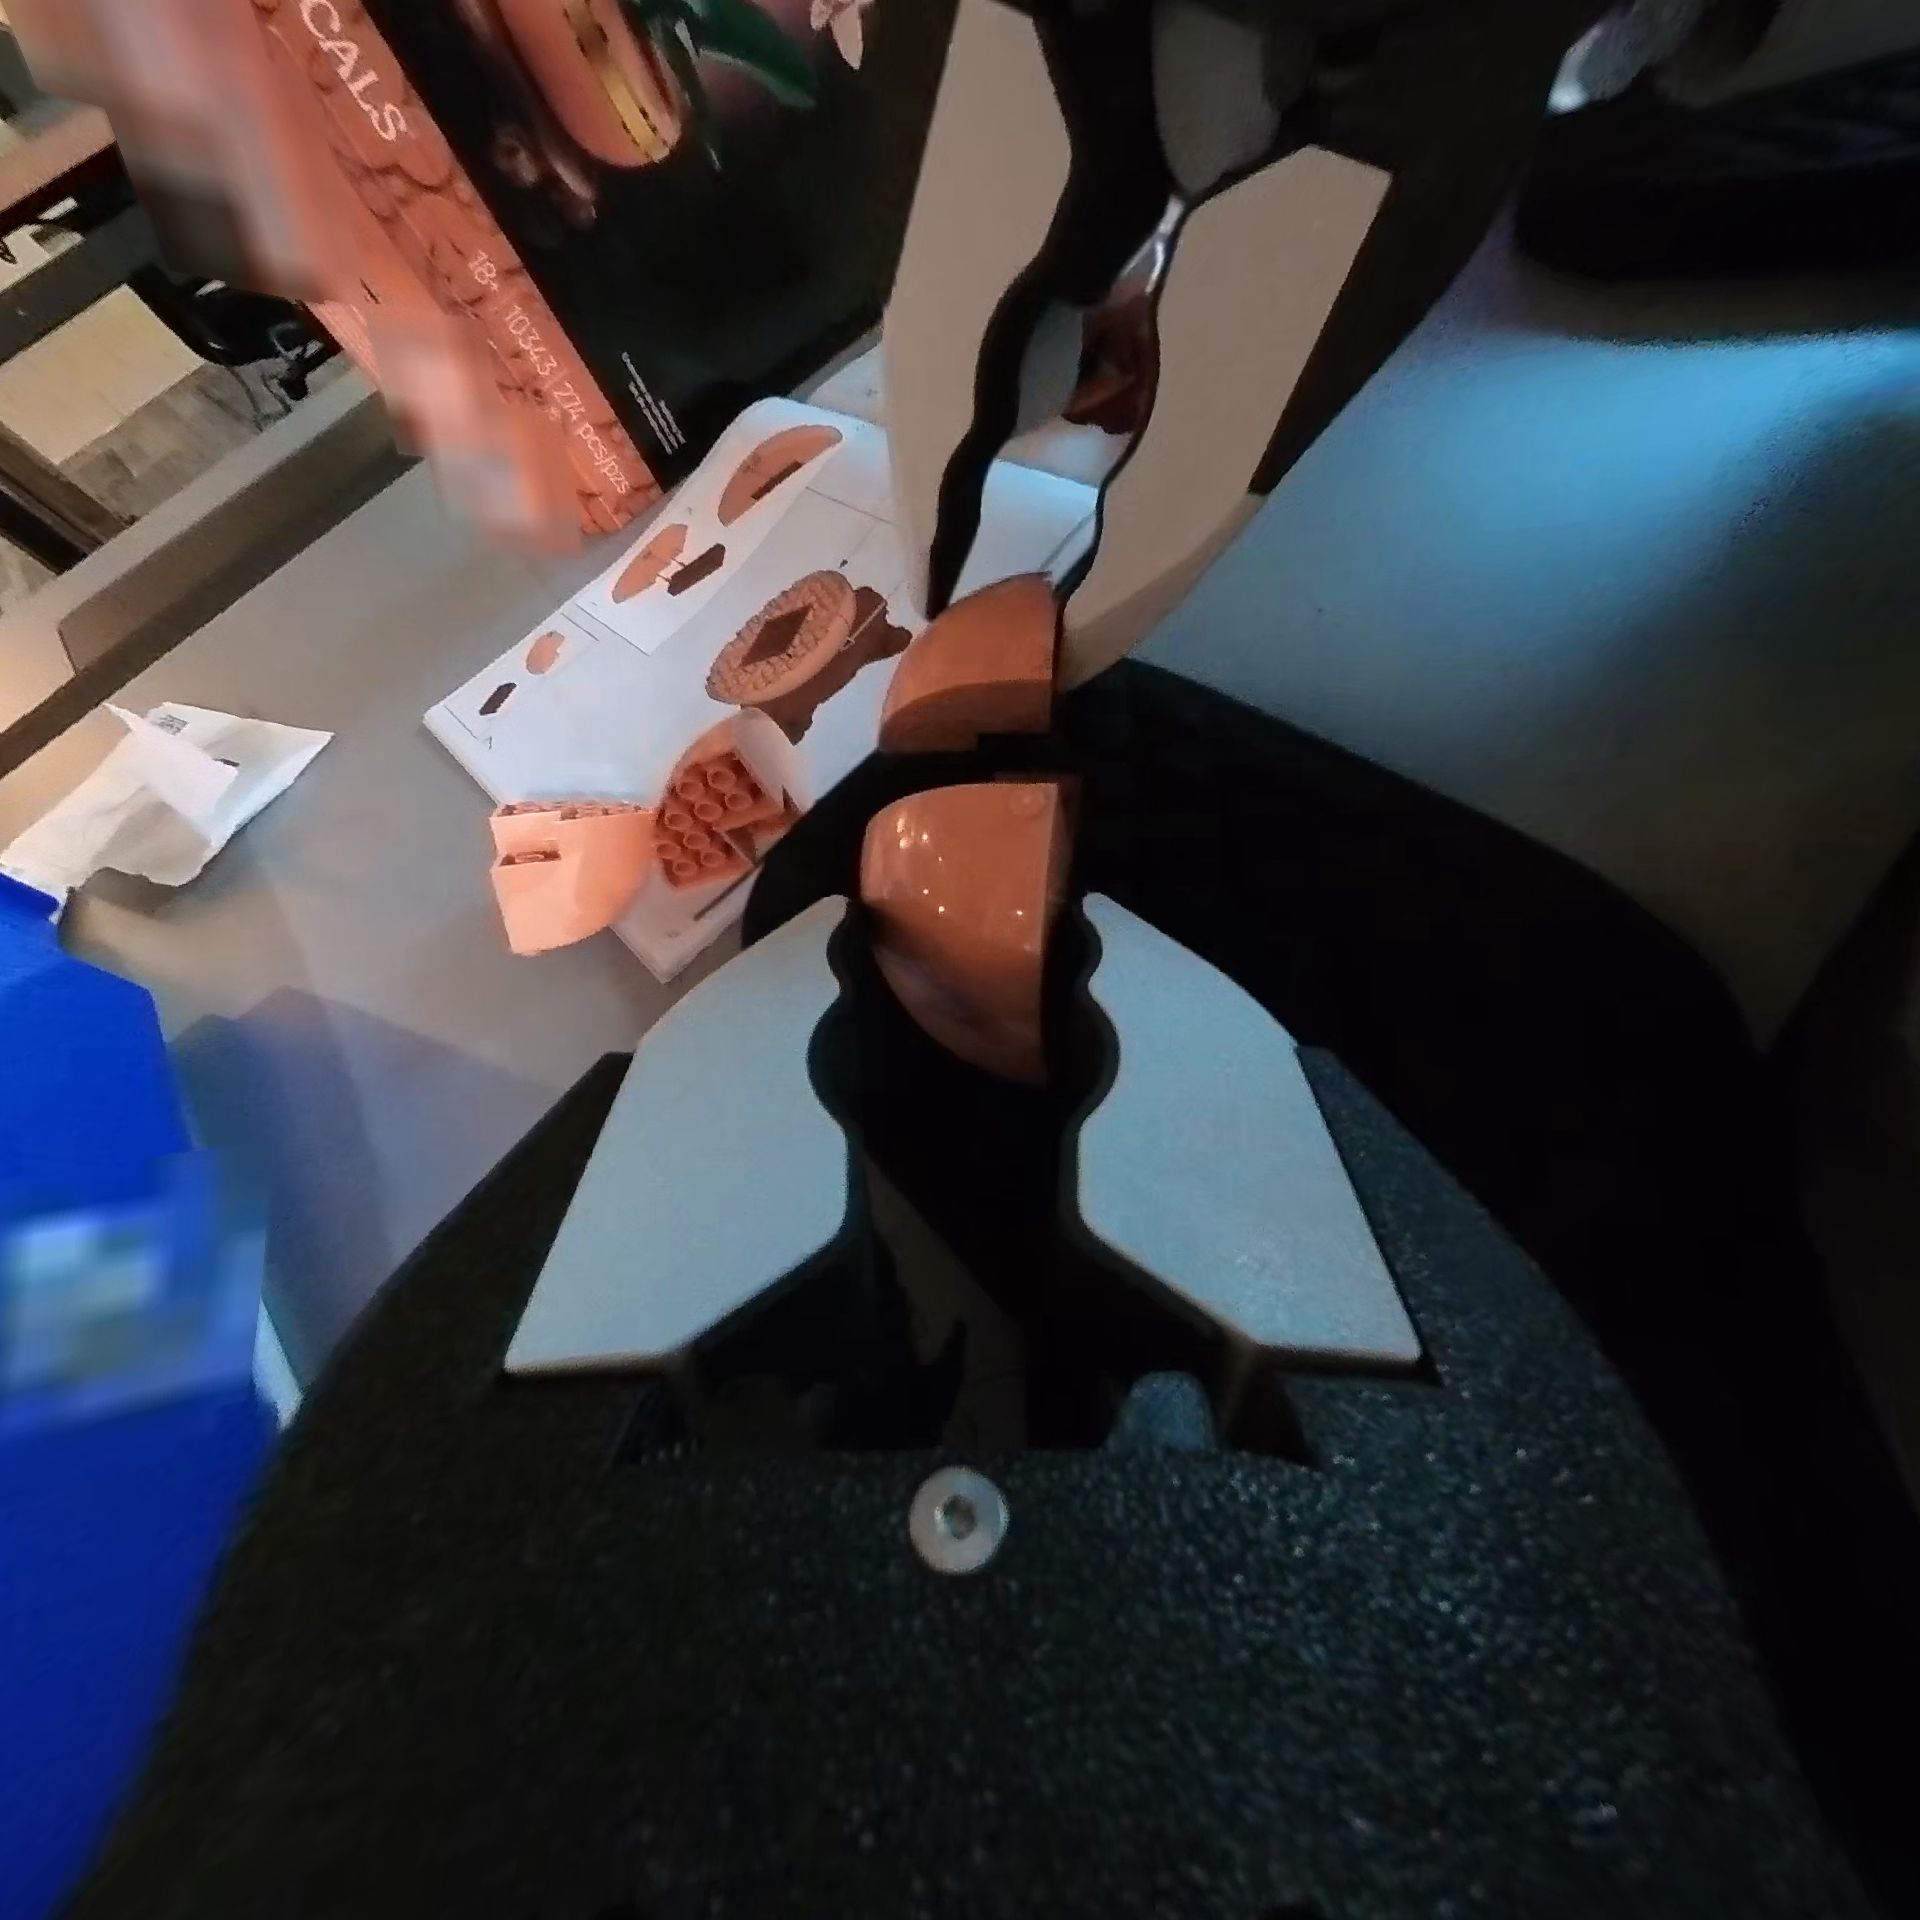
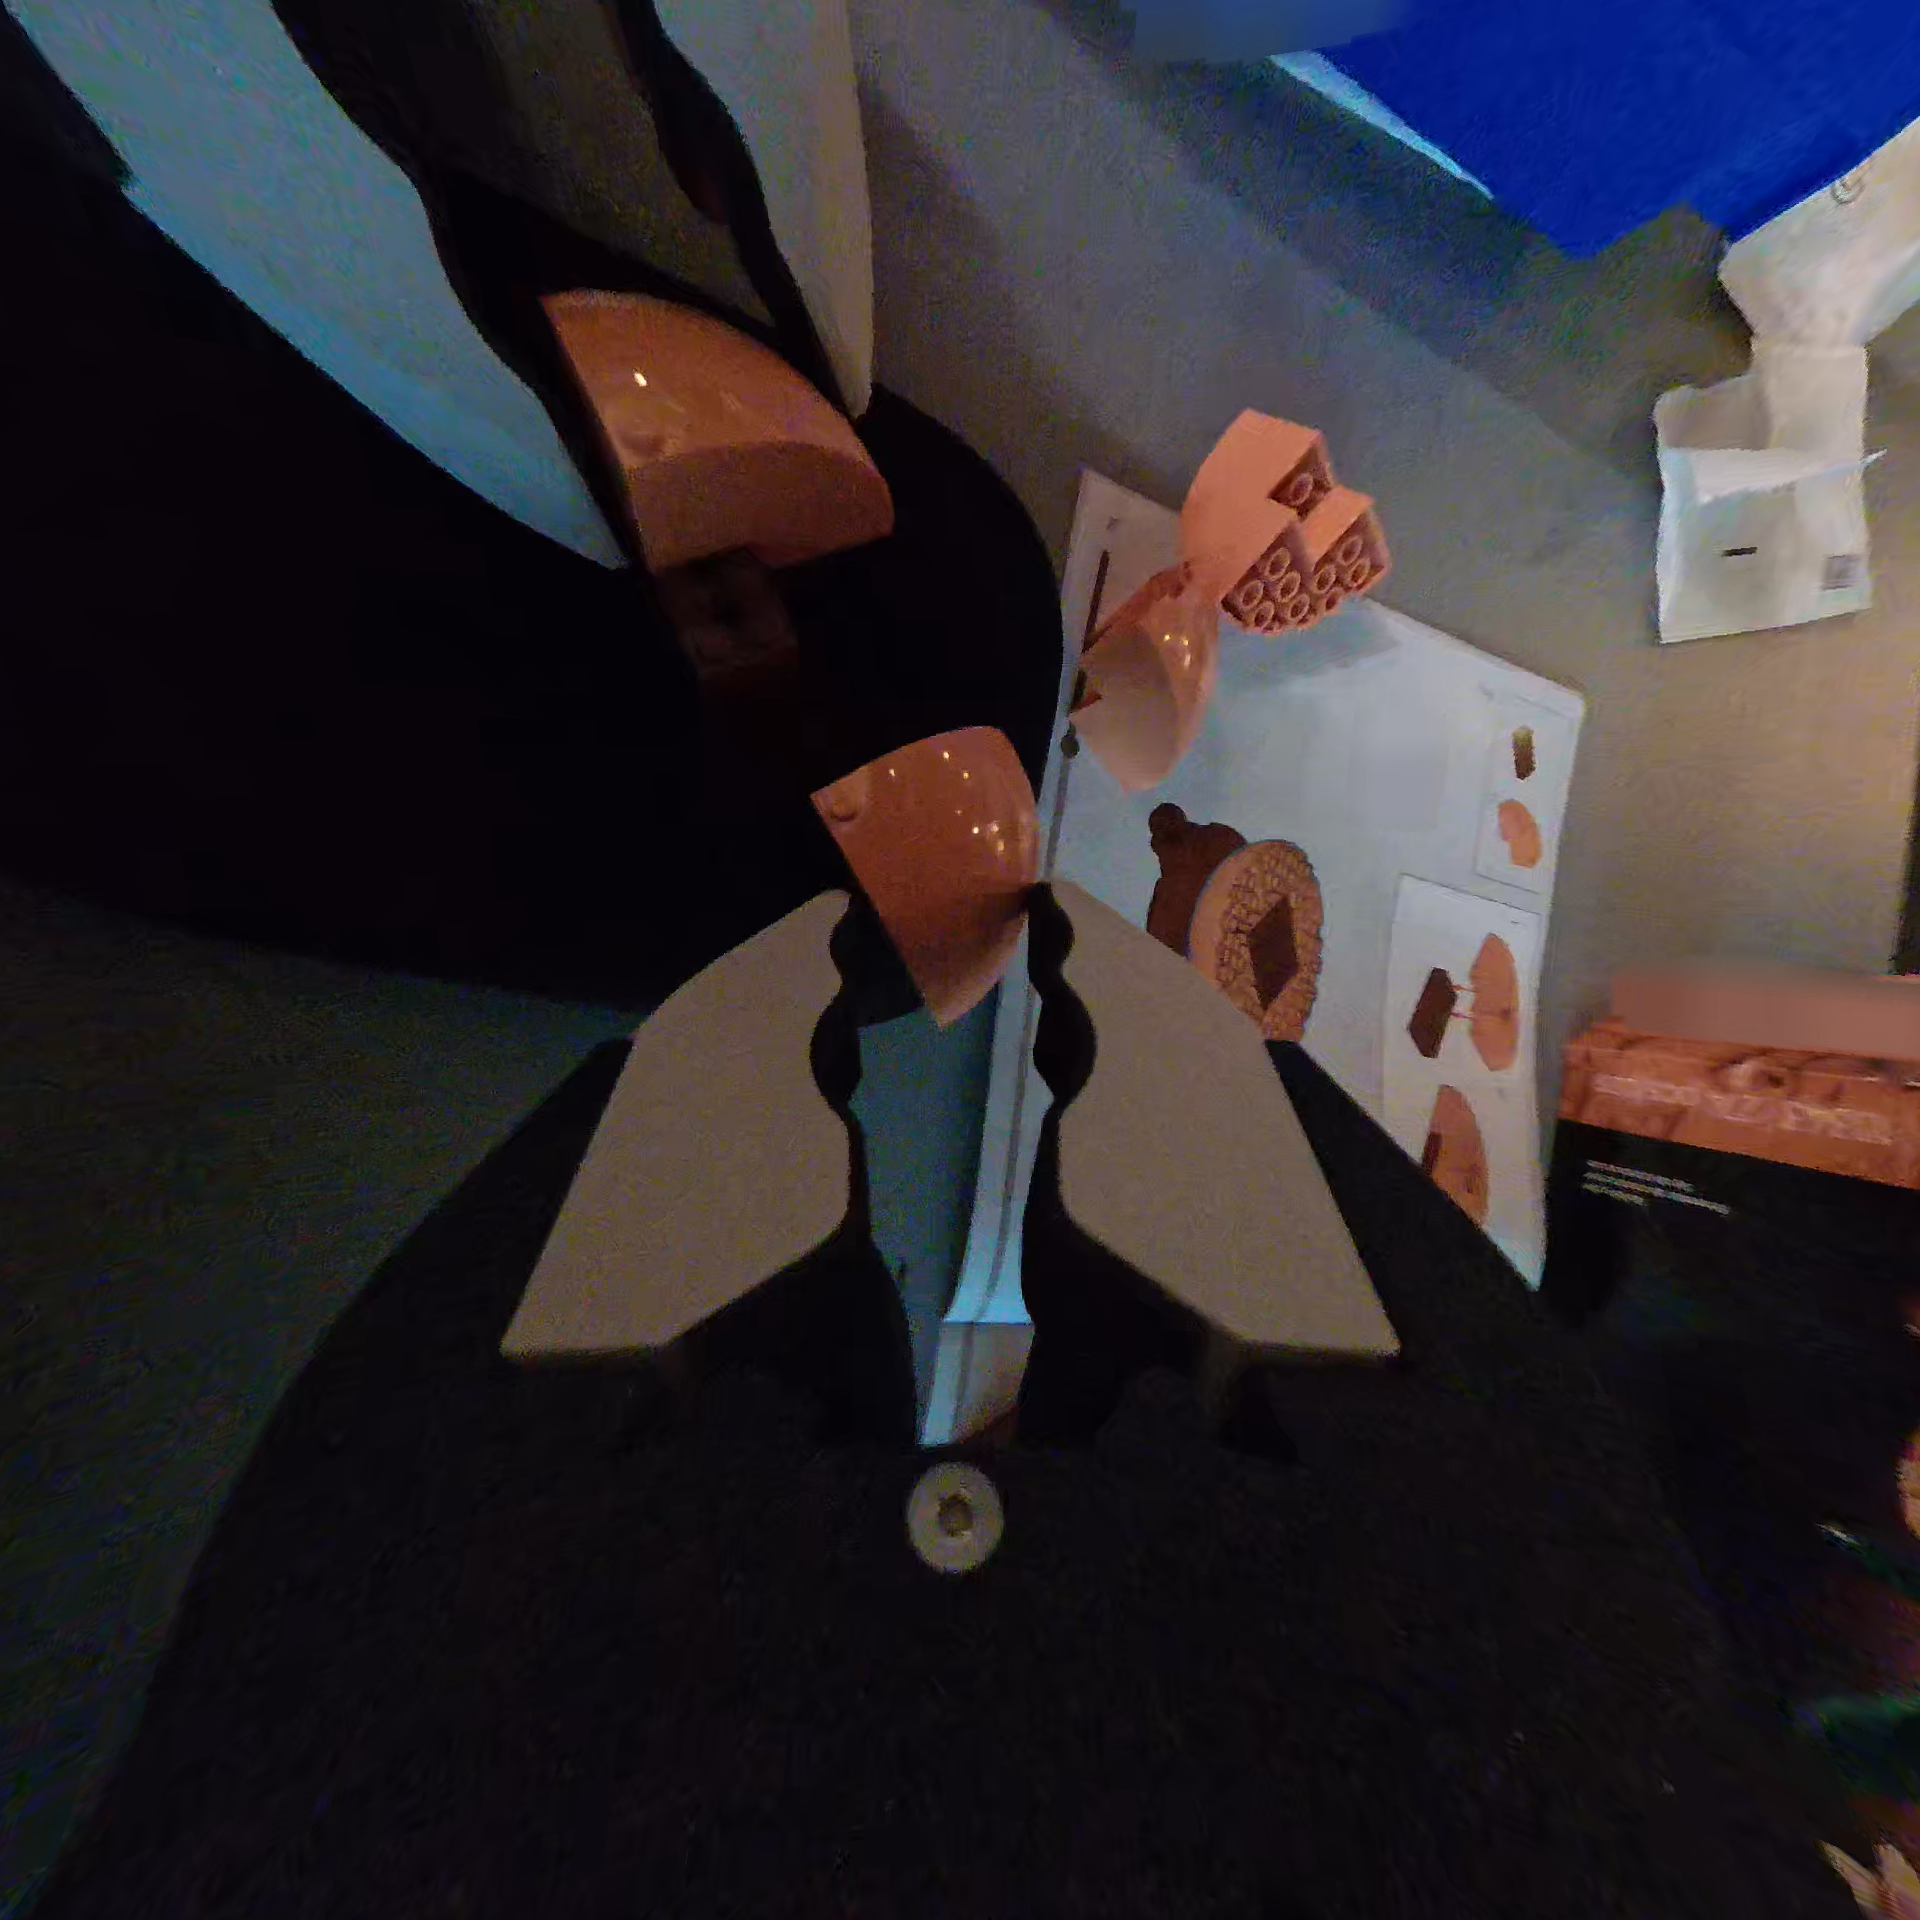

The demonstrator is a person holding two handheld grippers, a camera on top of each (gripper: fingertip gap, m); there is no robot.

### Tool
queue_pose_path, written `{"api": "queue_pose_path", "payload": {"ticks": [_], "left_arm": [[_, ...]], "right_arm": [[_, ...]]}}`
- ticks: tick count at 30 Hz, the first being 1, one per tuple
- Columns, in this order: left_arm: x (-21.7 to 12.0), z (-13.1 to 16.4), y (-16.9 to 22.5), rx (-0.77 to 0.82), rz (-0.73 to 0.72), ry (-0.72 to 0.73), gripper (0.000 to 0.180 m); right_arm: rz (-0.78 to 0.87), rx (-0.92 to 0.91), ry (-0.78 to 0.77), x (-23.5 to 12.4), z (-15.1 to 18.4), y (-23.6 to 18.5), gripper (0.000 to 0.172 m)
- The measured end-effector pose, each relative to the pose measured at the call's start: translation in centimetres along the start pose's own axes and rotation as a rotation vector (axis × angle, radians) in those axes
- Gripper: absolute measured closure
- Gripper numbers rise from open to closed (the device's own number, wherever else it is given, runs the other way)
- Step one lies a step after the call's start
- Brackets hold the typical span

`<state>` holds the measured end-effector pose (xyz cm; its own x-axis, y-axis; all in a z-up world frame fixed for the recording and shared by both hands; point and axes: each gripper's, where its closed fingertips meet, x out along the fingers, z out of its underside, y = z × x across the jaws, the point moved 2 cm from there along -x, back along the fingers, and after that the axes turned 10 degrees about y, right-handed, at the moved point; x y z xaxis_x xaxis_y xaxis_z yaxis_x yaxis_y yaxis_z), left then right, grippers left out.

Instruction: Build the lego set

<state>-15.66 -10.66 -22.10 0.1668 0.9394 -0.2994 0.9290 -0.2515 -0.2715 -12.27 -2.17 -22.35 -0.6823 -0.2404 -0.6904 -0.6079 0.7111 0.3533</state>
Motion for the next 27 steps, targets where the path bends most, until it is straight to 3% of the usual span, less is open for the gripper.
{"api": "queue_pose_path", "payload": {"ticks": [16,27], "left_arm": [[2.3,0.2,-0.2,0.013,0.020,-0.054,0.144],[2.0,0.4,-0.3,-0.021,-0.109,-0.093,0.144]], "right_arm": [[-0.226,-0.123,0.095,0.9,0.2,0.2,0.142],[-0.065,0.184,0.105,0.5,-1.5,0.2,0.144]]}}
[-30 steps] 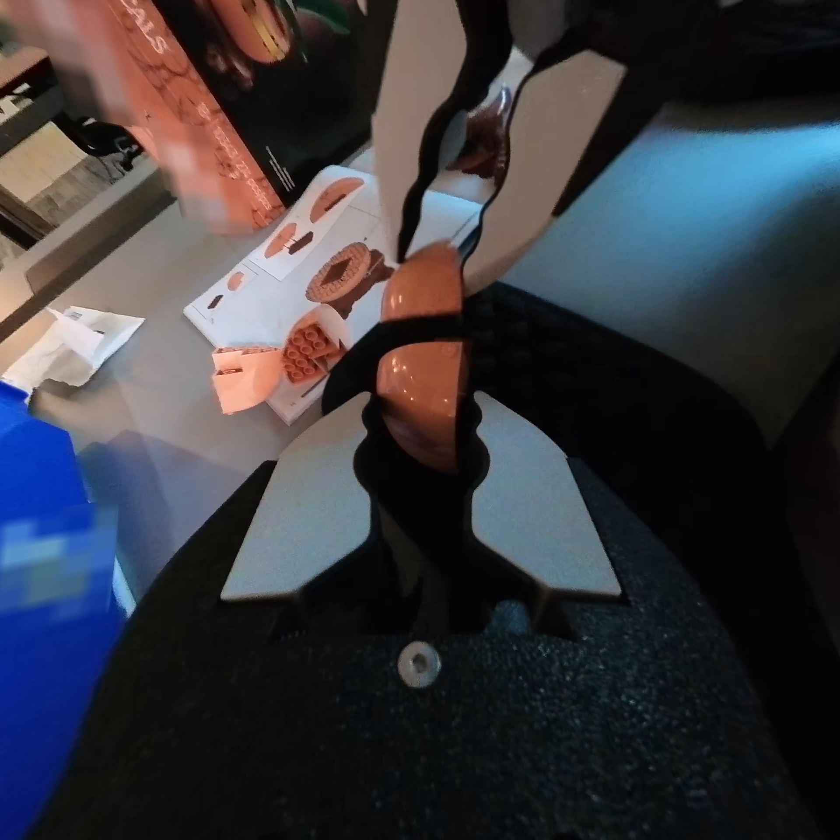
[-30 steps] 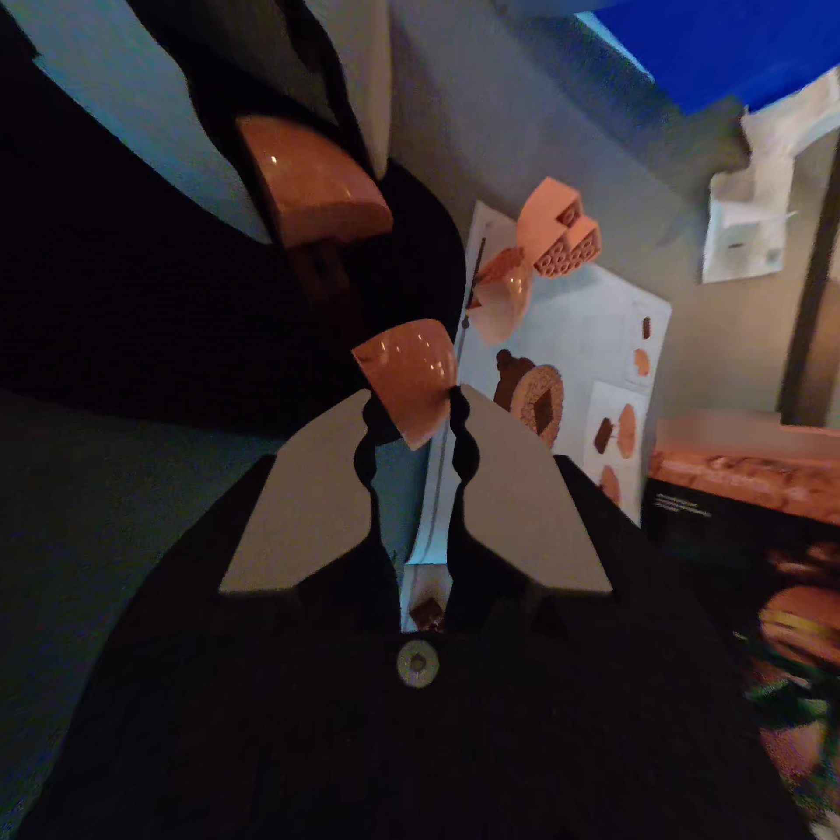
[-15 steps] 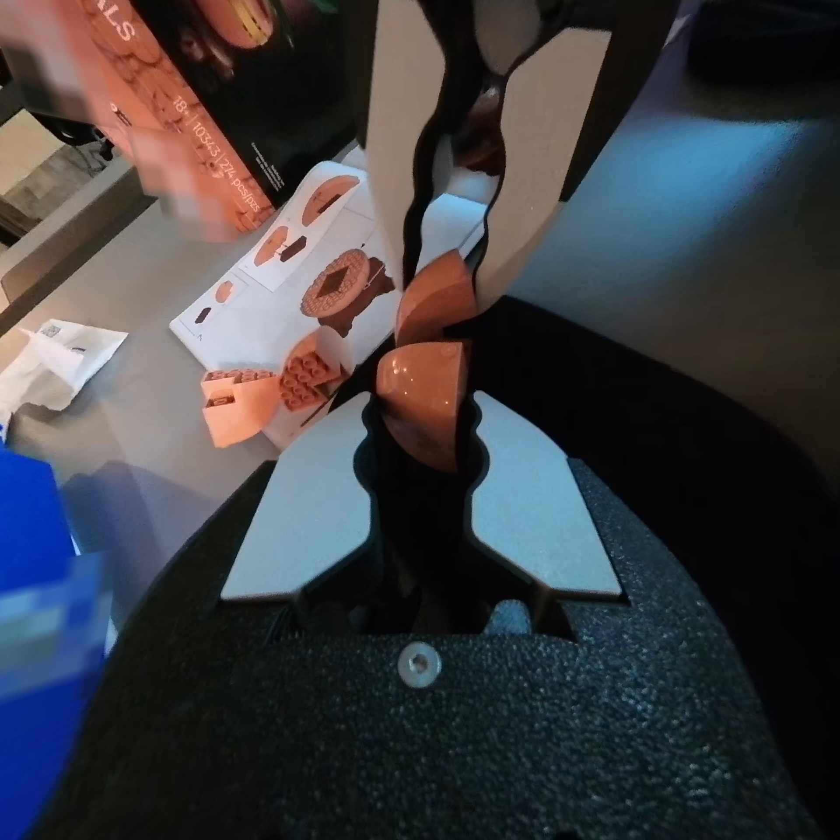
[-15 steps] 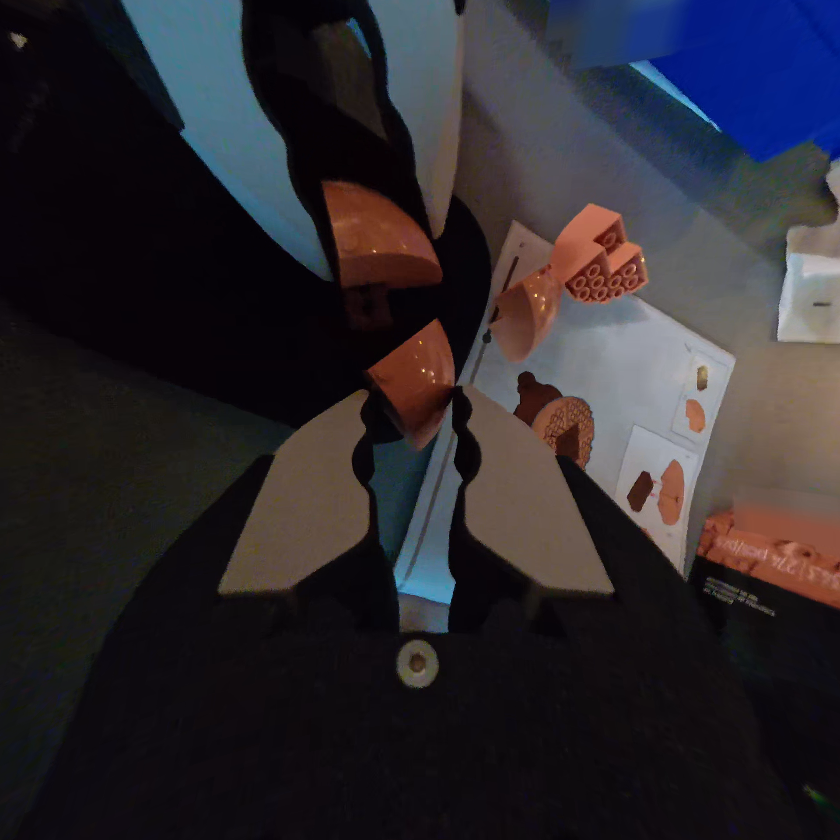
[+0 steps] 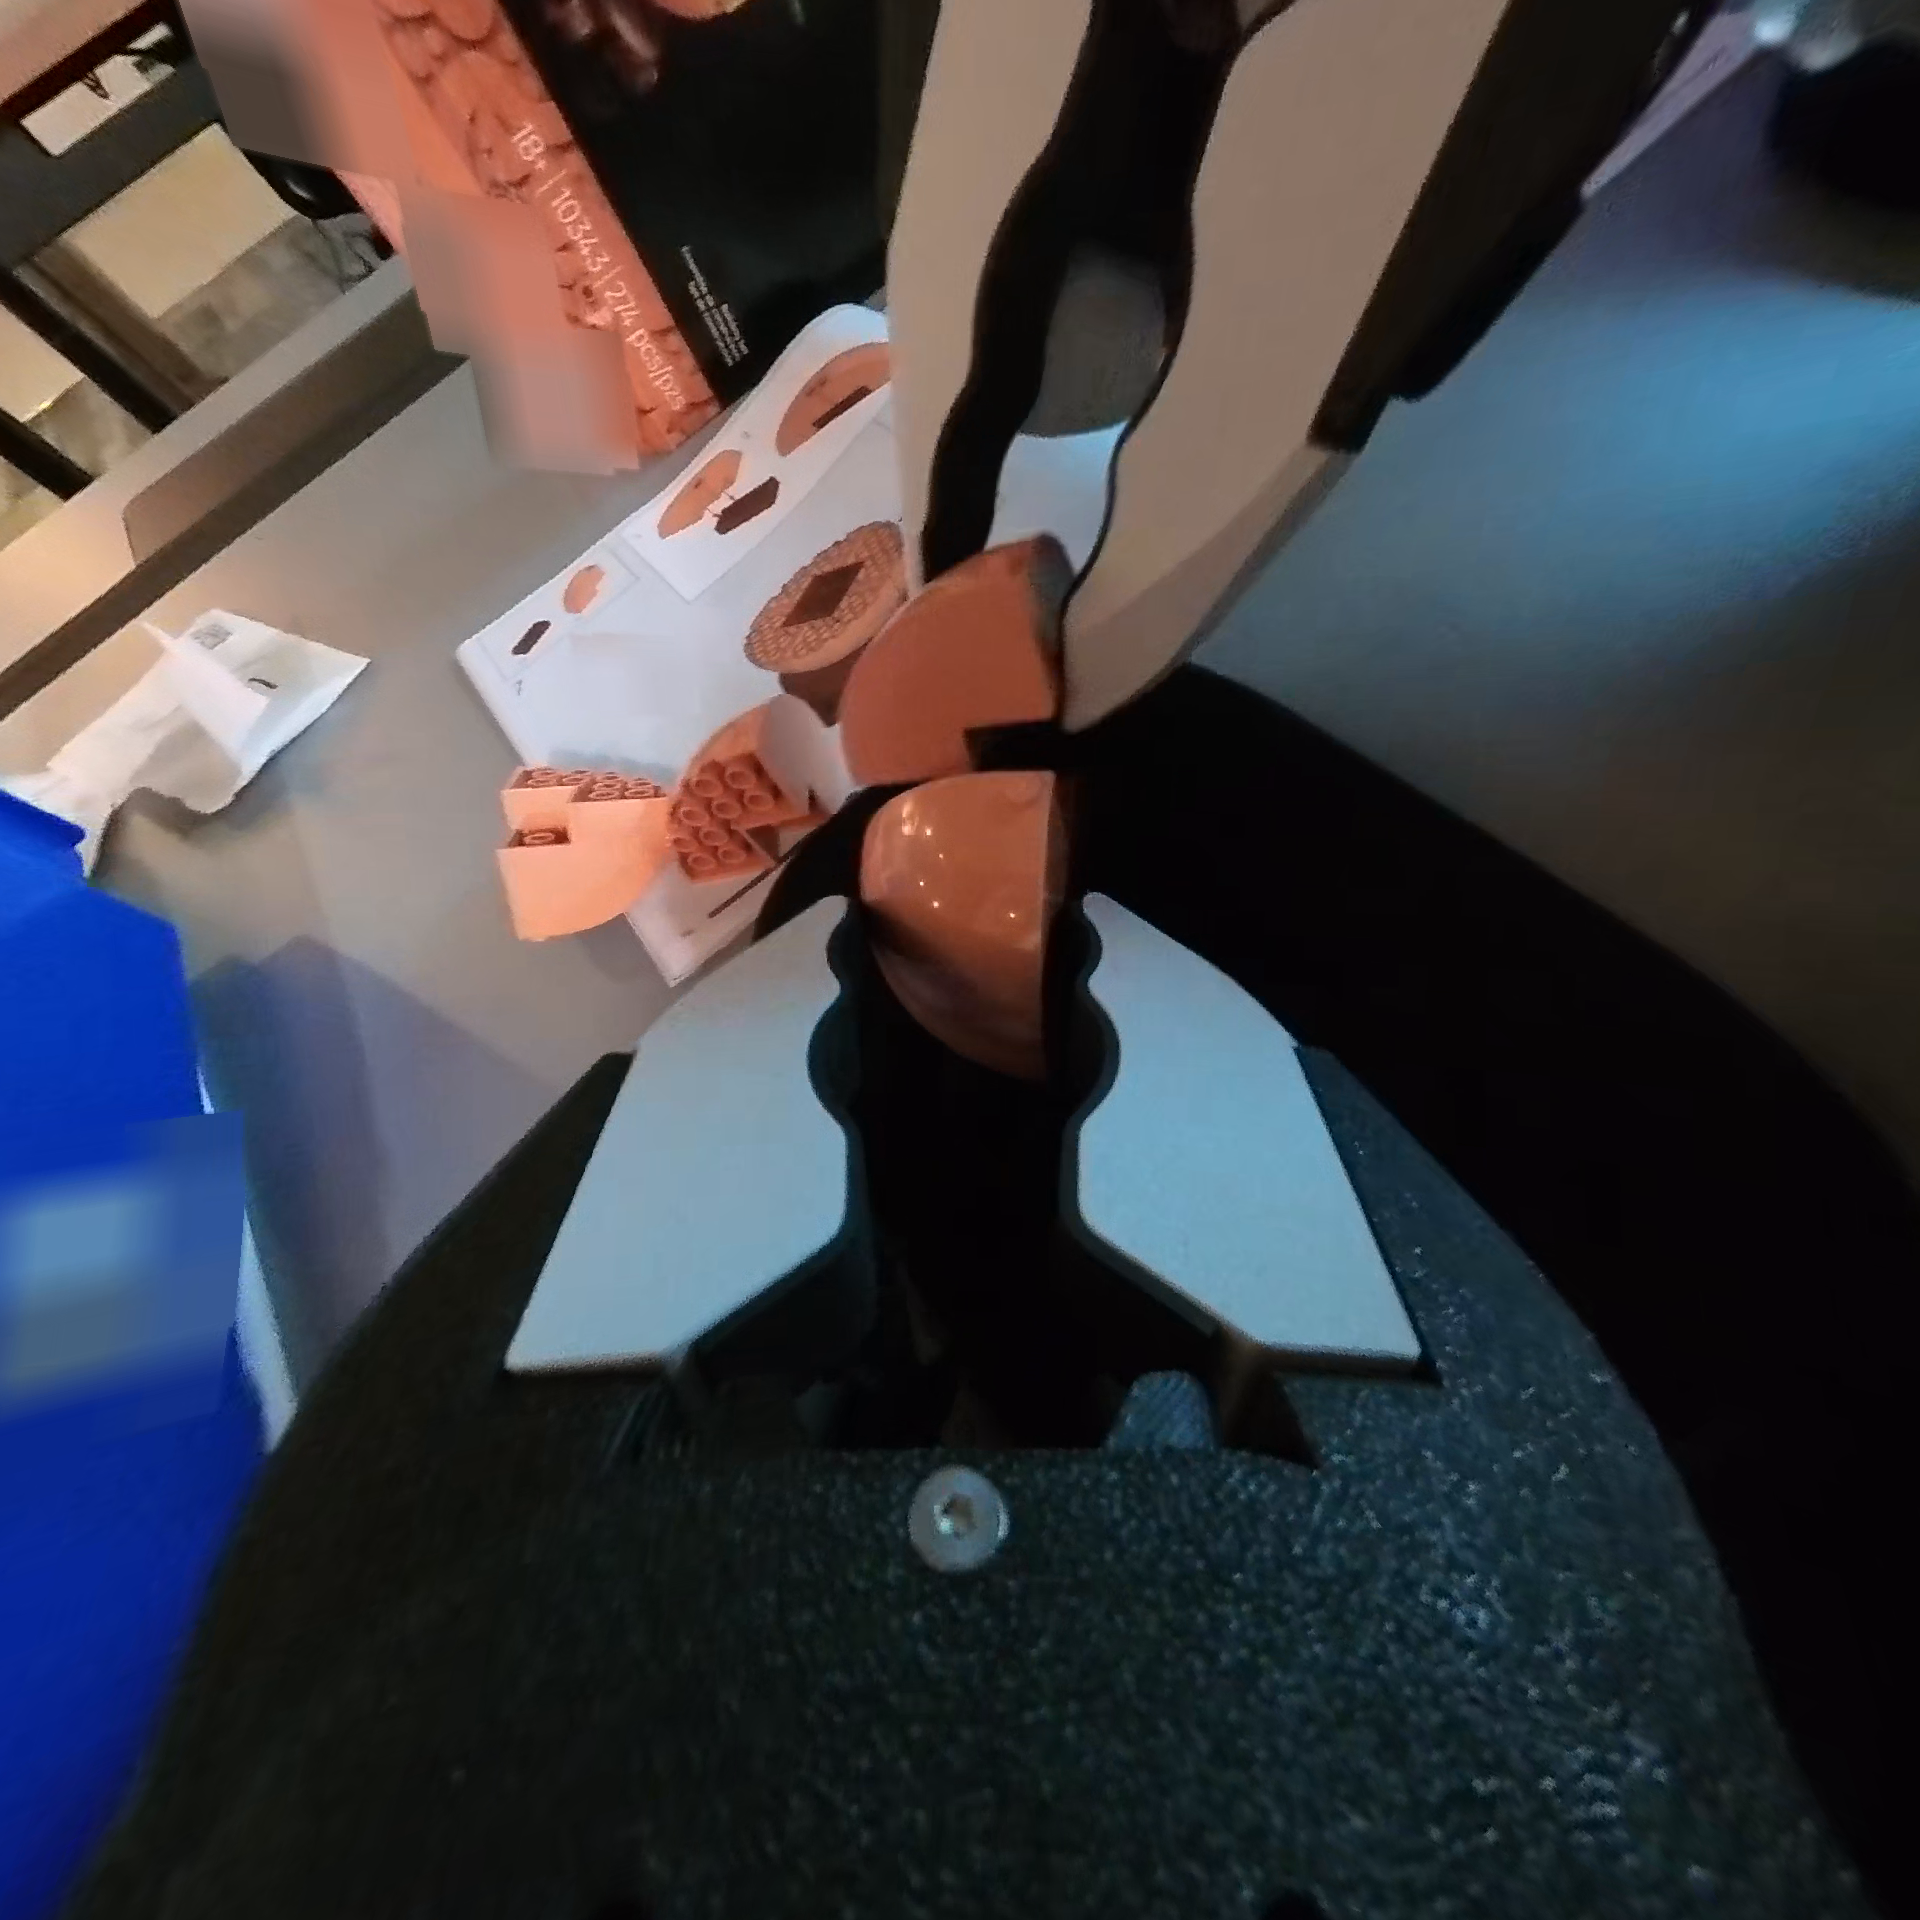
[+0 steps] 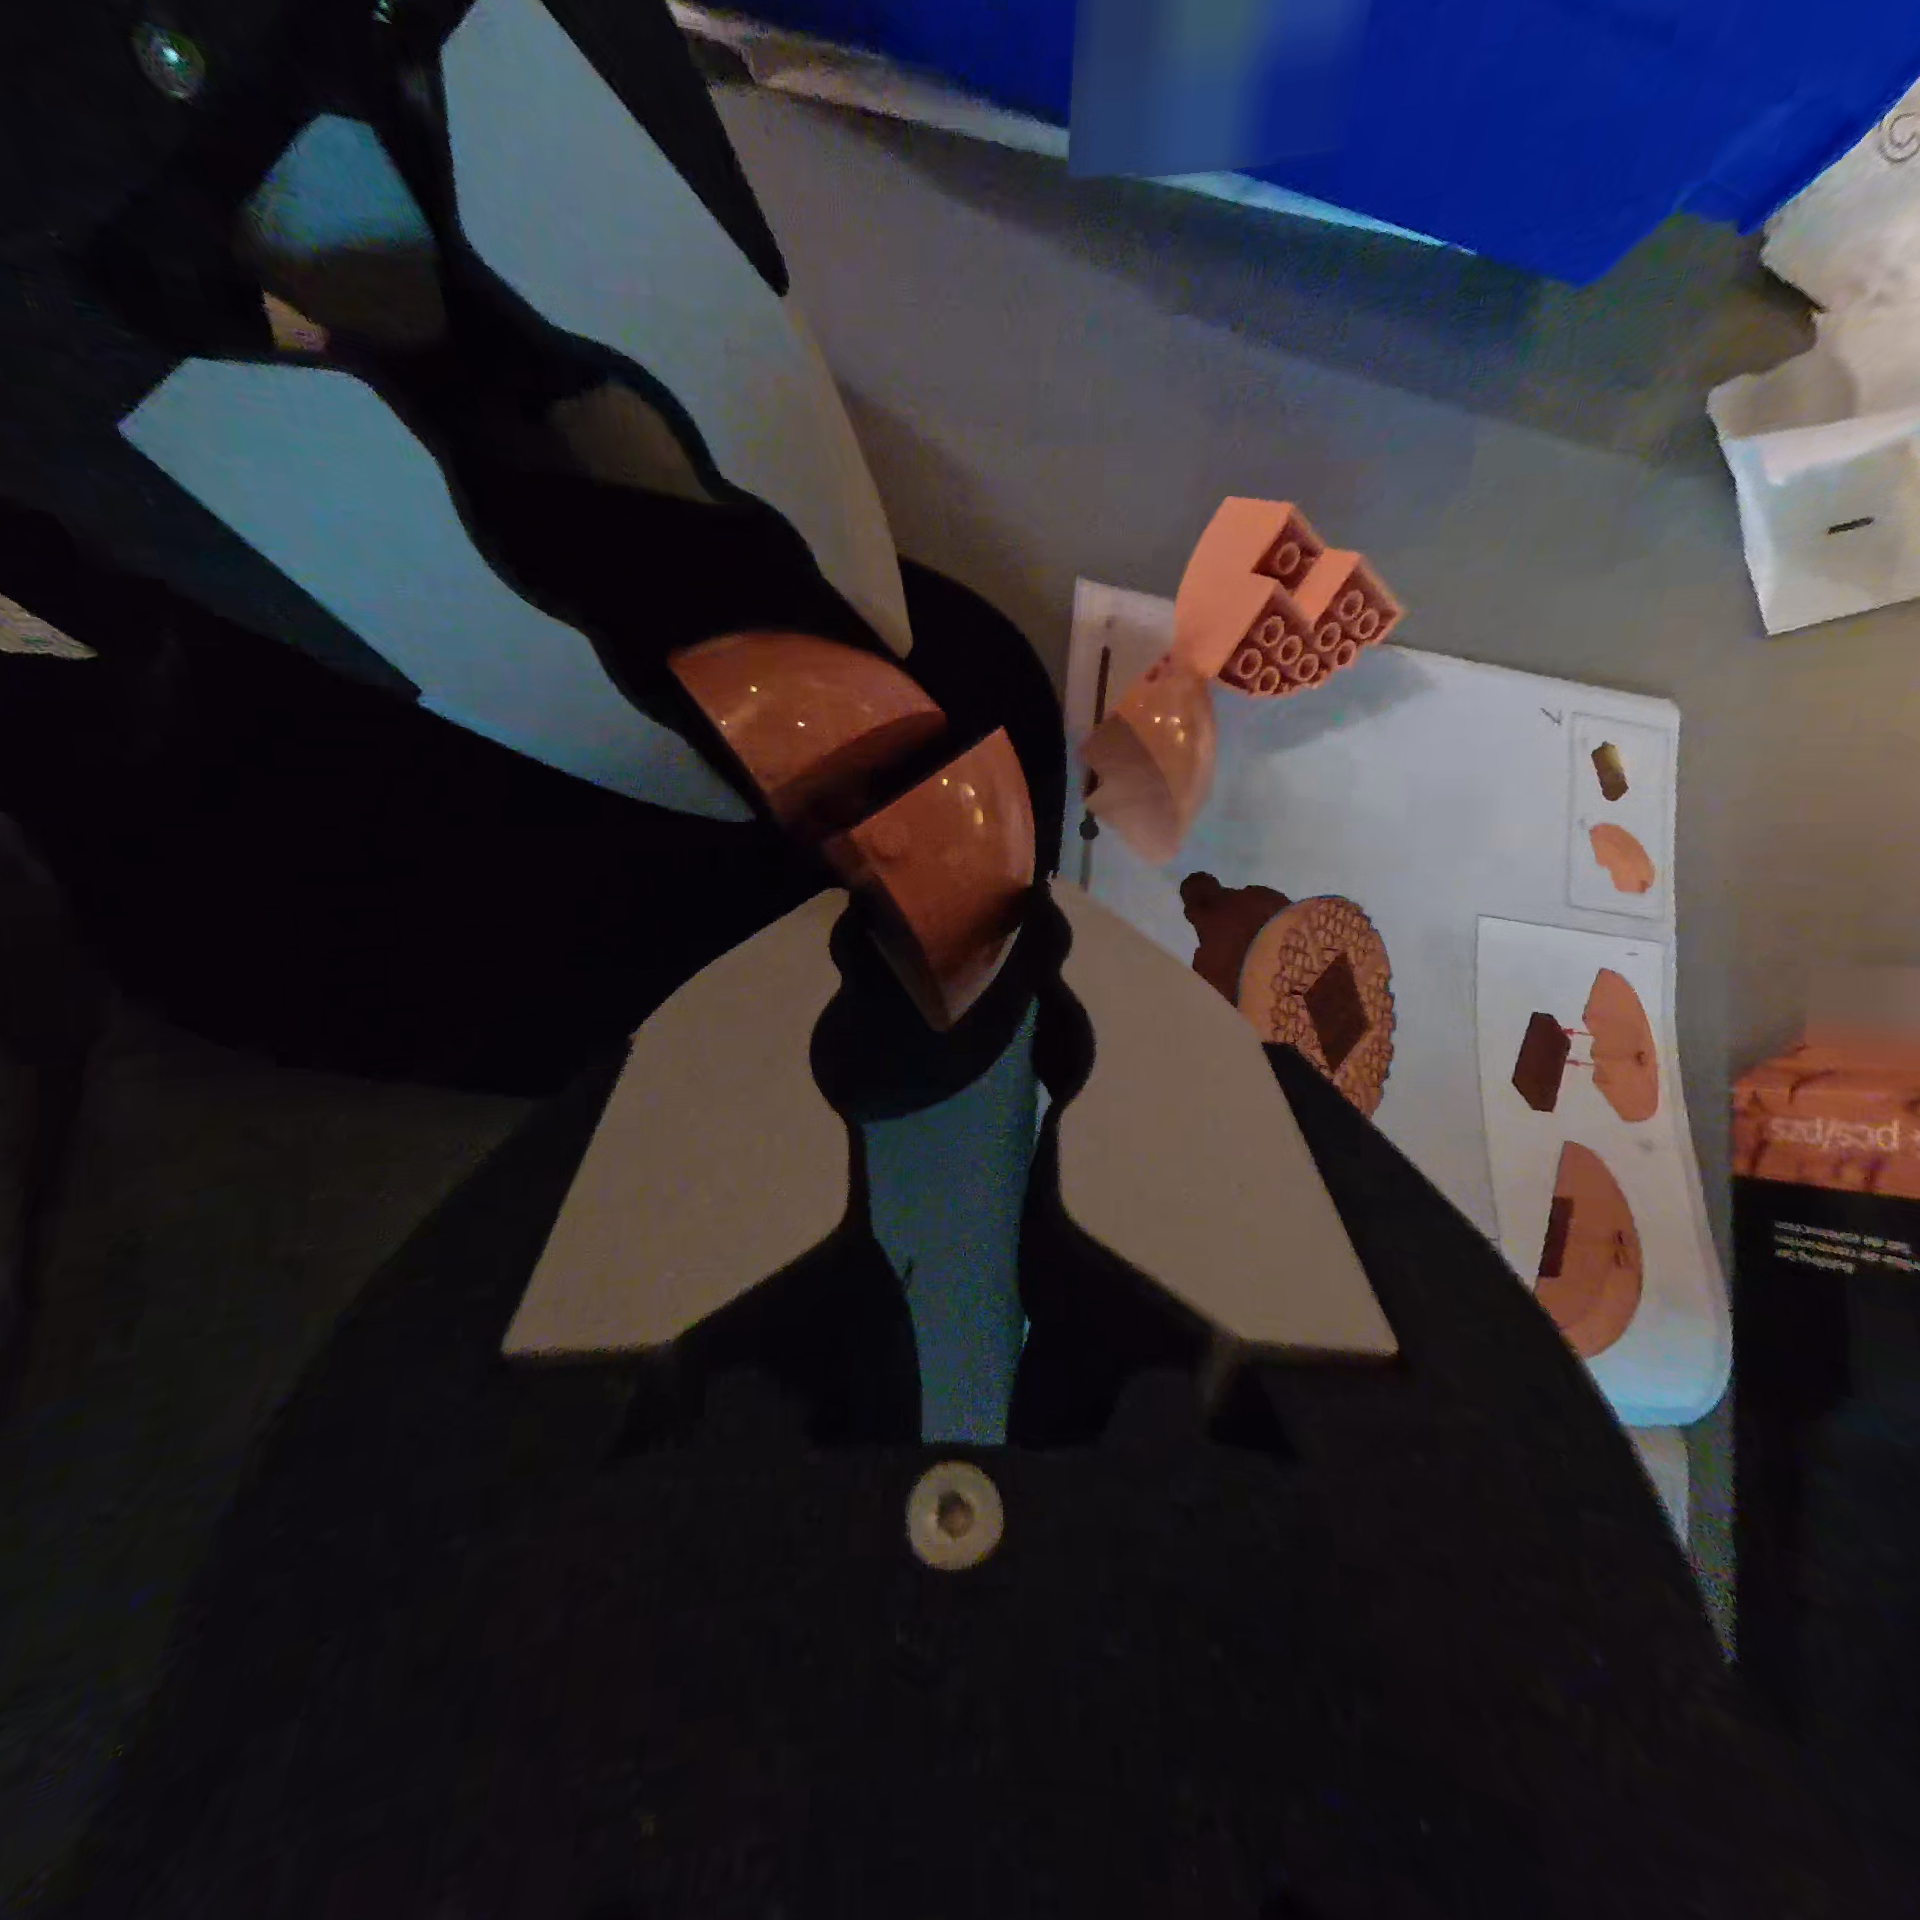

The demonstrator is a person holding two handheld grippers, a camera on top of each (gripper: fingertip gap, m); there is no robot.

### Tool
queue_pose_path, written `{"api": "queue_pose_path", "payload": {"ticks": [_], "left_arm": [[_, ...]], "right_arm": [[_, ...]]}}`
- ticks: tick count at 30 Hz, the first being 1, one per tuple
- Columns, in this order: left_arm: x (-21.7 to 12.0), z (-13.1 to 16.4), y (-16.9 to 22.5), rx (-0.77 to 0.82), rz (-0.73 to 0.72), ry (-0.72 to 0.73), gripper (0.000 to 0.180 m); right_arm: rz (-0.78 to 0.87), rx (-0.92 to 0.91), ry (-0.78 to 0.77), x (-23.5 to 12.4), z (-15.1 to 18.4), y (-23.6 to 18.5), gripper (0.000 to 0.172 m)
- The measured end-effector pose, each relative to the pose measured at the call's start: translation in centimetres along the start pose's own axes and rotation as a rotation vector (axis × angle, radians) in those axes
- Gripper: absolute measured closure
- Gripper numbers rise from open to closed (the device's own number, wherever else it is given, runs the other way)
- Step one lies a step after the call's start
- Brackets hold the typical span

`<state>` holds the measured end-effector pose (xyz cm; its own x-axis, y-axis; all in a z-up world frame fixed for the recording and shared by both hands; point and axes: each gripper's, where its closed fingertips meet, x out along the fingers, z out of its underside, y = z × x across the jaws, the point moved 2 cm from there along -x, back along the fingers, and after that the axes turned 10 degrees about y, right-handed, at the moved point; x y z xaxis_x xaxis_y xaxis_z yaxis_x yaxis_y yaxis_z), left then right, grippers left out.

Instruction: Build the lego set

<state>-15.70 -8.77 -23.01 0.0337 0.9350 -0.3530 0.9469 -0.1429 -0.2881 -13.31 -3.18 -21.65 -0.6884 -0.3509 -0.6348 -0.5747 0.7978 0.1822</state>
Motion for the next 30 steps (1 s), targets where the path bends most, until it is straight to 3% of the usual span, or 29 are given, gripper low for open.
{"api": "queue_pose_path", "payload": {"ticks": [9,23,30], "left_arm": [[0.14,-0.02,0.33,0.017,-0.006,-0.007,0.144],[0.23,0.02,0.44,0.052,-0.040,-0.014,0.143],[0.17,-0.04,0.33,0.044,-0.028,-0.001,0.144]], "right_arm": [[0.039,-0.074,-0.054,0.50,0.17,-0.91,0.144],[0.200,-0.337,-0.229,0.63,0.04,-1.12,0.143],[0.165,-0.325,-0.297,0.64,-0.22,-0.92,0.143]]}}
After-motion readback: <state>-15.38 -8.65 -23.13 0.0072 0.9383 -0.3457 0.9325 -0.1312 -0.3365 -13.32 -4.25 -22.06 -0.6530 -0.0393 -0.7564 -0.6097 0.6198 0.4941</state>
